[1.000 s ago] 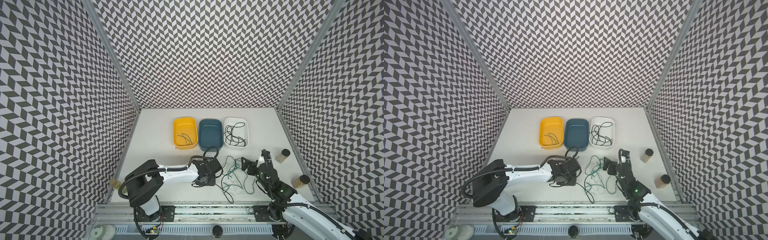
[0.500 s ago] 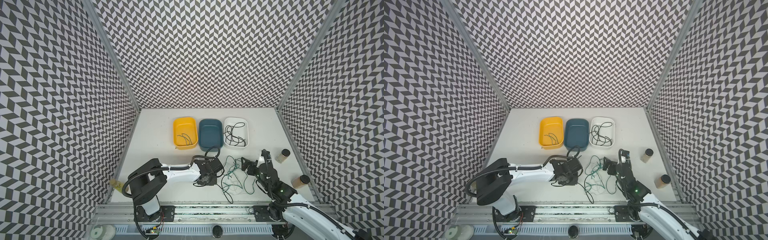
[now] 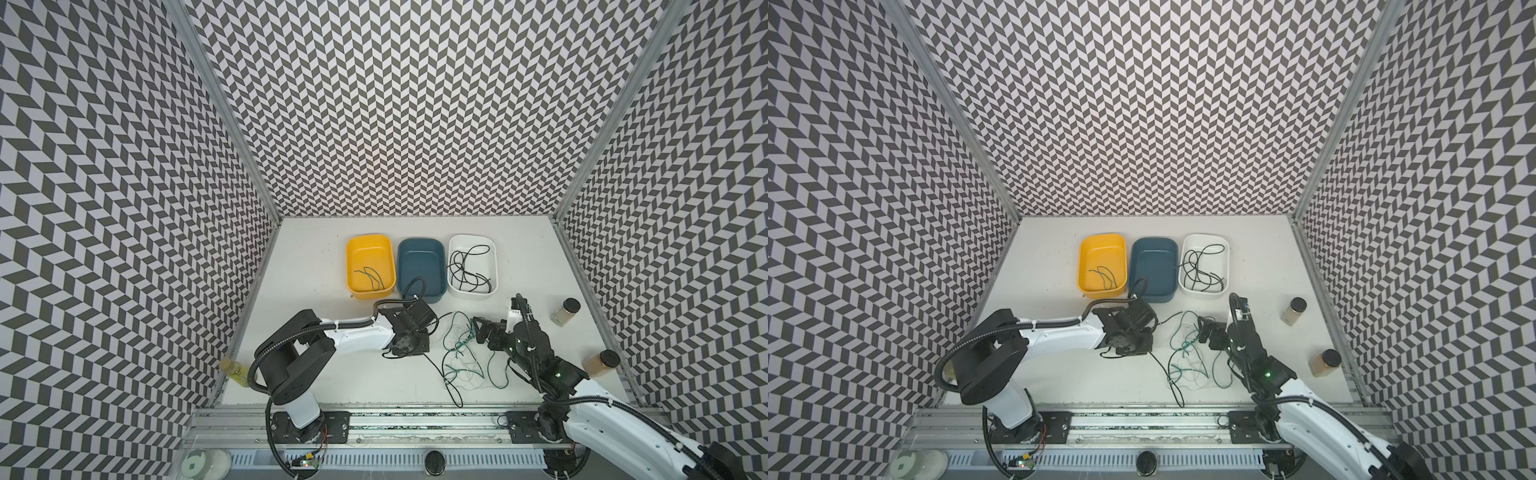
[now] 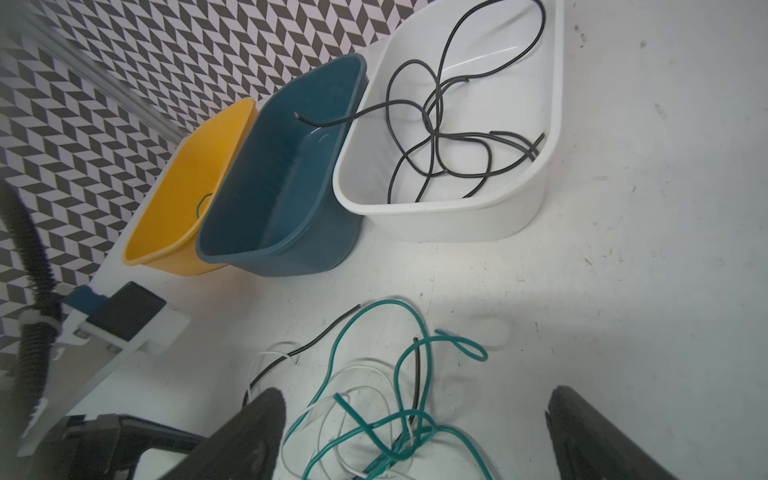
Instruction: Untangle the cables
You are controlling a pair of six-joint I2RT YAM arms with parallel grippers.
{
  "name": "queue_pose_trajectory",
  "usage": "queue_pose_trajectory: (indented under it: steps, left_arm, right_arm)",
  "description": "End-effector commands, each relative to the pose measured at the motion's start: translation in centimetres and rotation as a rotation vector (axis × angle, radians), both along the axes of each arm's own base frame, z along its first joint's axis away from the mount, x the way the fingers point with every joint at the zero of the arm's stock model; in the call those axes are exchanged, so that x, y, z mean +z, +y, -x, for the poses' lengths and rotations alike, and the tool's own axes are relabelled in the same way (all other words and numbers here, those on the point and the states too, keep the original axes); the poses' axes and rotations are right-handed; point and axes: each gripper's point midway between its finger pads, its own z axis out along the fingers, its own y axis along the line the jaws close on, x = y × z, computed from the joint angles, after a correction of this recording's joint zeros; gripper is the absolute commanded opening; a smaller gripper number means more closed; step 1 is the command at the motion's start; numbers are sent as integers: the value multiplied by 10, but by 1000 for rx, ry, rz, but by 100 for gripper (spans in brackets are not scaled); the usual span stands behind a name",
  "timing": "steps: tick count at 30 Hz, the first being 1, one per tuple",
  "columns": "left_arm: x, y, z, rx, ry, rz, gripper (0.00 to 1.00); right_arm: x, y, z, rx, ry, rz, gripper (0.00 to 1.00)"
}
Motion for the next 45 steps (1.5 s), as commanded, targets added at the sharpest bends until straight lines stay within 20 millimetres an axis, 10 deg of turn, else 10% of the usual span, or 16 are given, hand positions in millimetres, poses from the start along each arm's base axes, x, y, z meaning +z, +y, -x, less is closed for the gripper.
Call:
queue_pose_trajectory:
  steps: [1, 8, 20, 33, 45]
  left_arm:
    - [-36, 22, 16, -8, 76, -110, 15]
    - [-40, 28, 14, -1, 76, -97, 13]
    - [-18, 27, 0, 5, 27, -32, 14]
    - [19, 27, -13, 3, -51, 22, 19]
    - [107, 51, -36, 23, -239, 97, 32]
  right_arm:
    - [28, 23, 1, 118, -25, -48, 94]
    - [40, 62, 56, 448, 103, -130, 81]
    - [6, 61, 152, 630, 242, -193, 75]
    - [-43, 72, 159, 602, 299, -21, 69]
    - [-50, 102, 166, 615, 280, 104, 56]
